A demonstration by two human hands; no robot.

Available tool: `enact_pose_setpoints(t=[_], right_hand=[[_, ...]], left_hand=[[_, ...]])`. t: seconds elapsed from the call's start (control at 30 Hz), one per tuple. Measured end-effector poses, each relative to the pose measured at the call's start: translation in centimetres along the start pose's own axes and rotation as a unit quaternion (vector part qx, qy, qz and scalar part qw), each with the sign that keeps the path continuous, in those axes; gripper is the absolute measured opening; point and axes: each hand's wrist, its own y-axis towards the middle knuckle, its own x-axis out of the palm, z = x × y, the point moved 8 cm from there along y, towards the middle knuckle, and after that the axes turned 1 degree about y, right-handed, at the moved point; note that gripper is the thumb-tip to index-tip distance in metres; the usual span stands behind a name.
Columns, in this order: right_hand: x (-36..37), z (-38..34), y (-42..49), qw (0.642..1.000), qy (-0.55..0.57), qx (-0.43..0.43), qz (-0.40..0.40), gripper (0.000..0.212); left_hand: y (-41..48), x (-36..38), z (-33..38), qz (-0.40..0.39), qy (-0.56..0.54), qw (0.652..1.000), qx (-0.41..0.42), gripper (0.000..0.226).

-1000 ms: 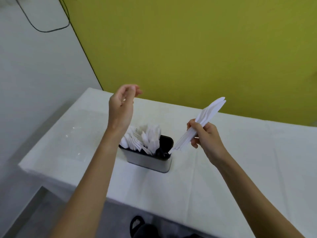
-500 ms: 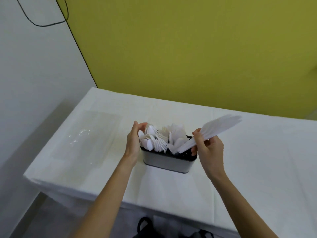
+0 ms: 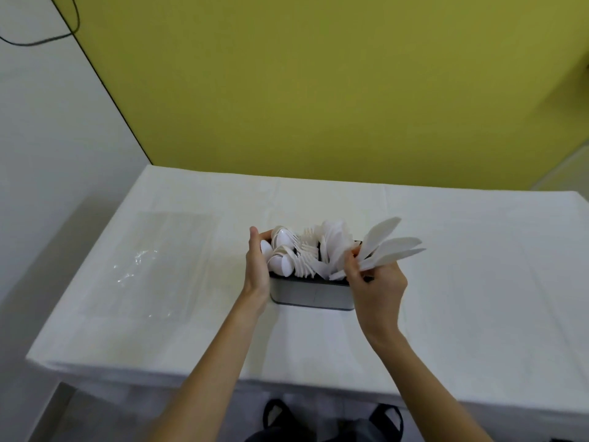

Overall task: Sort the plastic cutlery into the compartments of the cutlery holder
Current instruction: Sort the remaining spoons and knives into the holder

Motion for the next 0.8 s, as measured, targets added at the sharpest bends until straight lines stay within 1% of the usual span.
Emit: enact_pose_setpoints(t=[0.13,0.2,0.23,0.33,0.43,0.5,0.6,0.7,0.8], right_hand=[[1.2,1.1,-0.4,0.996,-0.026,0.026,-0.078,0.026],[2.1,1.6,-0.8,0.991,-0.044,0.03,-0.126,0.025],[2.3,1.7,-1.0,0.989,-0.054,0.029,-0.136,0.025],[2.2,1.5,-1.4,0.988,-0.082,0.011,-0.133,0.032],[1.7,0.6,-1.3,0.99,-0.079,0.003,-0.121,0.027],[1.4,-0.4,-1.0,0.991,-0.084,-0.004,-0.102,0.028],[2.0,-0.7,-1.0,0.991,-0.086,0.009,-0.104,0.035],[2.2,-0.3,-1.2,0.992,-0.049,0.029,-0.115,0.046],[1.7,-0.7,-1.2,0.991,-0.036,0.03,-0.123,0.053]], left_hand=[[0.0,0.0,-0.1,-0.013,0.008,1.0,0.002,0.056],[0.1,-0.1,-0.1,-0.011,0.011,1.0,0.004,0.054],[0.2,-0.1,-0.1,-0.011,0.012,1.0,0.005,0.054],[0.4,-0.1,-0.3,-0.014,0.015,1.0,0.005,0.055],[0.5,-0.2,-0.5,-0.016,0.022,1.0,0.003,0.055],[0.6,-0.2,-0.5,-0.019,0.023,1.0,0.003,0.055],[0.6,-0.2,-0.4,-0.02,0.026,0.999,0.004,0.054],[0.8,-0.3,-0.4,-0.022,0.02,1.0,-0.001,0.056],[0.8,-0.3,-0.4,-0.029,0.016,0.999,-0.009,0.059]])
